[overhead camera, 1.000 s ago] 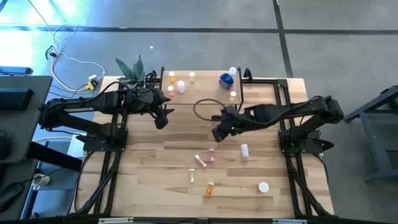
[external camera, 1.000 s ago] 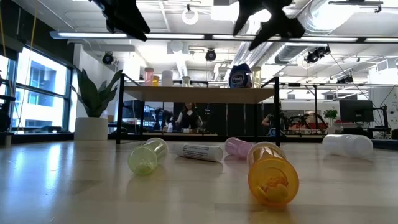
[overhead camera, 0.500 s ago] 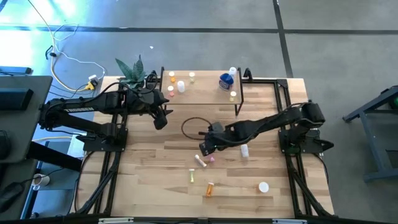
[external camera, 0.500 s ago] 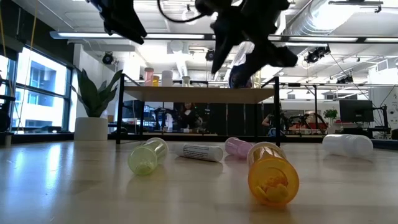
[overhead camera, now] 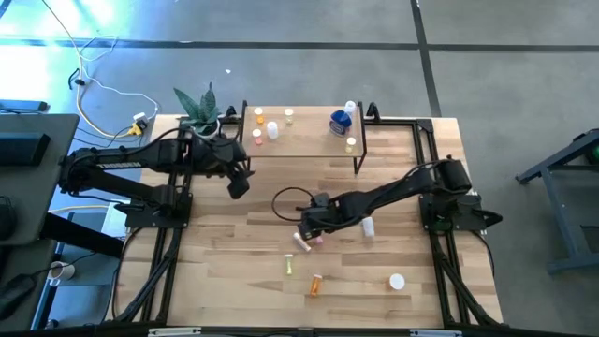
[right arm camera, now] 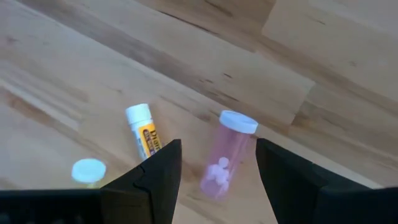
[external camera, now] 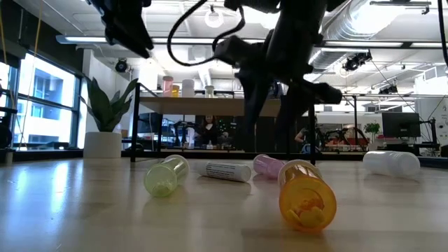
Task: Pick and place medicine bottles onto shelf by color
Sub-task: Put the pink pill bottle on the shelf
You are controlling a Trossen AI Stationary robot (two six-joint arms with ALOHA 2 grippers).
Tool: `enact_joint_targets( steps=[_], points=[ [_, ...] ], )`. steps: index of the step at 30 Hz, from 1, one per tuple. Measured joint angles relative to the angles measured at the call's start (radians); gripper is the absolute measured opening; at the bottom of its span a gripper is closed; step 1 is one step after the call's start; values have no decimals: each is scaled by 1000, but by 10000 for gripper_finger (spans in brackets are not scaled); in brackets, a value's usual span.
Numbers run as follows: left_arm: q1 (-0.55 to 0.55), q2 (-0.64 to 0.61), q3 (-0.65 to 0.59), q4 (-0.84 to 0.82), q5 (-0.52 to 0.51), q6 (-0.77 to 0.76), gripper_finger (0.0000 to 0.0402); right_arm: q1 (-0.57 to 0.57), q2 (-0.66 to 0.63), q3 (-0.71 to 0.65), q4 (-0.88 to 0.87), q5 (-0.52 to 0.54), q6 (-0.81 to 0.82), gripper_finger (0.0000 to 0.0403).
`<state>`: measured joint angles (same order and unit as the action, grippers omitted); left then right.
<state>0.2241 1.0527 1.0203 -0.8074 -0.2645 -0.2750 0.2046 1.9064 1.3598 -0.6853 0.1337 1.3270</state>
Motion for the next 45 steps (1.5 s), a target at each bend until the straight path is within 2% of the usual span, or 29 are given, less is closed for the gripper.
enact_joint_targets(
  steps=[8, 20, 33, 45],
  points=[
    [-42, 0, 0, -102, 1, -128, 227, -15, 54, 0, 2, 4, 50, 197],
    [-64, 0, 0, -141, 0, -124, 227, -36, 111, 0, 13, -12, 72, 195],
    [-64, 0, 0, -143, -4, -122, 227, -61, 111, 0, 14, -71, 69, 98],
    [-64, 0, 0, -143, -8, -90, 227, -46, 78, 0, 11, -70, 61, 98]
  ],
)
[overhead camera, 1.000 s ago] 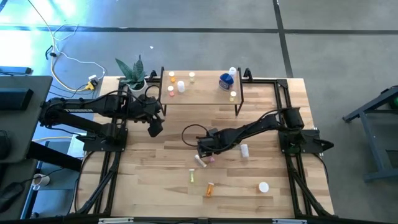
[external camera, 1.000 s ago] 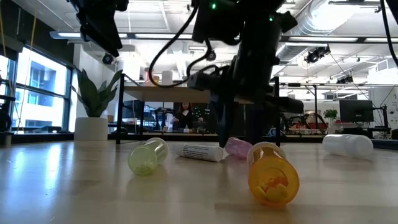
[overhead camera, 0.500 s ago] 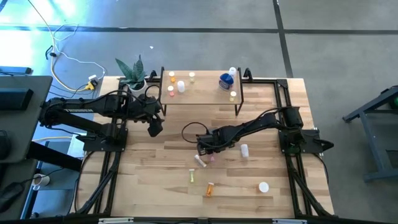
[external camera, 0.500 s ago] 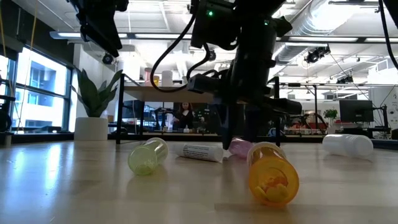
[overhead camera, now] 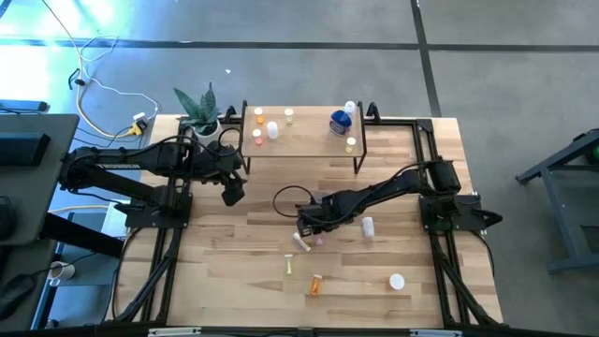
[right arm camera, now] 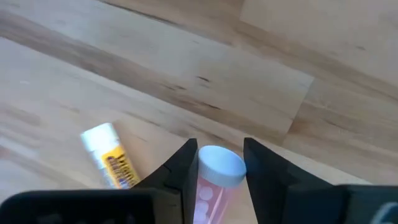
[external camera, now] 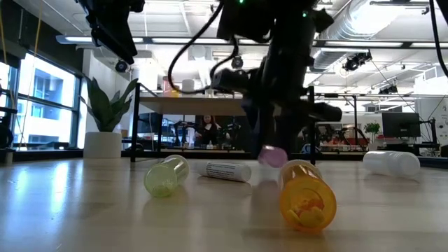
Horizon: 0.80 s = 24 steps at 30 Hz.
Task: Pick and place medicine bottles onto shelf by color
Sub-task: Put the pink pill bottle on the shelf
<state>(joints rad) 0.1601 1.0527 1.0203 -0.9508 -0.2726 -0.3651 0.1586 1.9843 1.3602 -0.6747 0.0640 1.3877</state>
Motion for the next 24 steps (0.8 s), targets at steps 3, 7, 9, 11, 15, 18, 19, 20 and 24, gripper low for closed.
enact_joint_targets(
  steps=[3, 7, 9, 11, 15, 18, 19, 20, 24],
  points=[
    [0, 0, 0, -3, 0, 2, 227, 11, -24, 0, -1, 49, -1, 99],
    [0, 0, 0, -3, 0, 2, 227, 28, -65, 0, 6, 150, -37, 99],
    [0, 0, 0, -3, 0, 2, 227, 38, -81, 0, 8, 217, -61, 99],
    [1, 0, 0, -3, 0, 2, 227, 45, -104, 0, 27, 299, -96, 99],
    [5, 0, 0, -3, 0, 2, 227, 52, -142, 0, 77, 451, -182, 99],
    [11, 0, 0, -3, 1, 2, 227, 40, -166, 0, 122, 543, -253, 99],
    [13, 0, 0, -3, 2, 2, 227, 34, -173, 0, 138, 569, -276, 99],
    [14, 0, 0, -3, 4, 2, 227, 27, -178, 0, 155, 593, -304, 99],
    [24, 0, 0, -3, 4, 2, 227, -9, -180, 0, 261, 681, -459, 99]
  ],
)
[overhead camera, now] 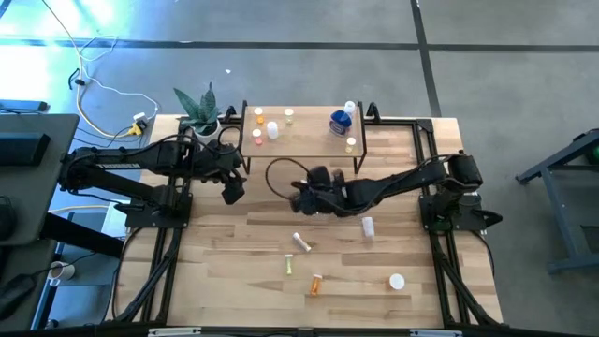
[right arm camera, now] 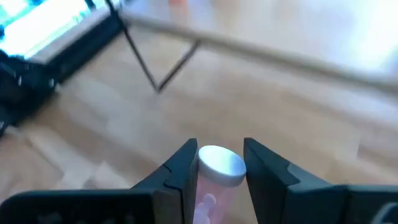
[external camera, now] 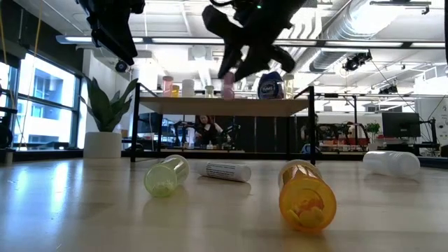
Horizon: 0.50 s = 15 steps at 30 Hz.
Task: Pick and place medicine bottles onto shelf by color
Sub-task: Put the pink pill bottle on the shelf
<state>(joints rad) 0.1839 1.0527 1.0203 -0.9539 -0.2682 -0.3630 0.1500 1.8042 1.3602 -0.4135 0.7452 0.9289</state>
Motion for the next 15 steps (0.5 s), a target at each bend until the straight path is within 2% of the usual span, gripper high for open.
enact_joint_targets(
  steps=[6, 11, 15],
  points=[
    [8, 0, 0, 0, -3, 0, 227, -72, 0, 0, 225, 98, -296, 99],
    [8, 0, 0, 0, -4, 0, 227, -137, 0, 0, 428, 108, -551, 99],
    [7, 0, 0, 6, -21, 0, 227, -197, 0, 0, 529, 100, -685, 99]
  ],
)
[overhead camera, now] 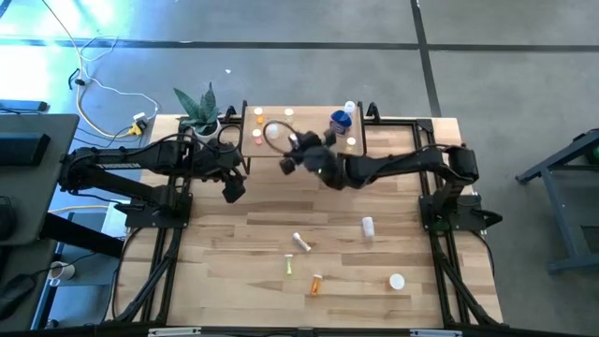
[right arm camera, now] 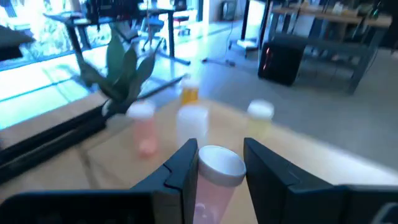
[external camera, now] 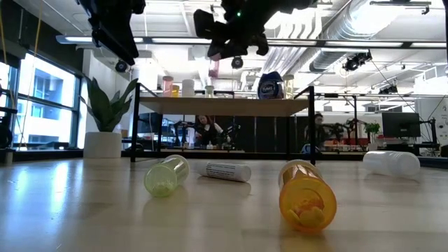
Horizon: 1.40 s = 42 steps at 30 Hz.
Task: Pick and place medicine bottles onto shelf by color
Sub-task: Put the pink pill bottle on the shelf
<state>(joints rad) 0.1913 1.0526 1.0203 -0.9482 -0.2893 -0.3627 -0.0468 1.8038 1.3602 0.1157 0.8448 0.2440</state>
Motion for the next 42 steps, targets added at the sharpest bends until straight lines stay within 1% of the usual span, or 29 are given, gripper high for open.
enact_joint_targets(
  steps=[8, 10, 13, 17, 21, 23, 28, 35, 42],
  points=[
    [0, 0, 0, 16, -6, -1, 227, -107, 1, 0, 138, -135, -202, 99],
    [0, 0, 0, 25, -6, -1, 227, -128, 5, 0, 162, -189, -244, 99],
    [0, 0, 0, 30, -6, -1, 227, -151, 27, 1, 199, -303, -269, 99],
    [0, 0, 0, 29, -6, -1, 227, -151, 74, 1, 257, -365, -270, 99],
    [0, 0, 0, 23, -6, -1, 227, -111, 104, 0, 325, -375, -275, 99],
    [0, 0, 0, 22, -6, -1, 227, -86, 111, 0, 346, -375, -308, 99],
    [0, 0, 0, 8, -5, -3, 227, -42, 137, 0, 381, -298, -390, 99],
    [0, 0, 0, 3, -5, -4, 227, -40, 212, 0, 495, -282, -436, 99],
    [0, 0, 0, 3, -8, -4, 227, -56, 227, 0, 496, -253, -463, 99]
  ],
)
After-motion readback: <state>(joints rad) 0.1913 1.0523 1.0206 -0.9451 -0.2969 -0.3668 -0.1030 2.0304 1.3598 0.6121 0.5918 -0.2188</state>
